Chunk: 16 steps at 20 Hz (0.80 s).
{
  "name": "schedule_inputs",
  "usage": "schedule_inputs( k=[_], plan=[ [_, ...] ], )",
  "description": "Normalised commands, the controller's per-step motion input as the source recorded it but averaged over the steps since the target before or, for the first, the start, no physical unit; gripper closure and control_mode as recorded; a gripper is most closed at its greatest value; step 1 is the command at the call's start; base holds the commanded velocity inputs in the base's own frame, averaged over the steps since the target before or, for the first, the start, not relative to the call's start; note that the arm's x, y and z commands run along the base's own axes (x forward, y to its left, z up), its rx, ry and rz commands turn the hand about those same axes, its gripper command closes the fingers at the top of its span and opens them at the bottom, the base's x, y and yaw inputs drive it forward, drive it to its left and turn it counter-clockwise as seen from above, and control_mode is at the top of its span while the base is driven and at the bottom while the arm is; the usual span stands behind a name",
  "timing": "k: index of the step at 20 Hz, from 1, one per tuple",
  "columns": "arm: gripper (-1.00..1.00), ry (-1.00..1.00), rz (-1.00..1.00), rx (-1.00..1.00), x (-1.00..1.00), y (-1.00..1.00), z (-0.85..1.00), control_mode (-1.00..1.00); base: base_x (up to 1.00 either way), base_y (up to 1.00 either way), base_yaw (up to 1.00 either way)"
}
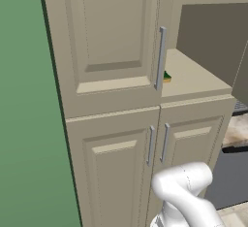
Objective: Pick up the sponge and sponge from the sink, and place them back in the cabinet, and close the cabinet doors.
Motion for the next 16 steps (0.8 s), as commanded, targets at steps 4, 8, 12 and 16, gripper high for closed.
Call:
schedule_inputs(
  k=[4,8,12,16],
  plan=[
    [-1.00,0.00,0.00,0.00,0.01,-0.20,-0.11,-1.00,0.00,0.00,0.00],
    [-1.00,0.00,0.00,0.00,0.03,-0.21,-0.04,-1.00,0.00,0.00,0.00],
    [-1.00,0.00,0.00,0.00,0.10,-0.16,-0.02,-1.00,0.00,0.00,0.00],
    [-1.00,0.00,0.00,0.00,0.15,-0.09,-0.04,-1.00,0.00,0.00,0.00]
  ],
)
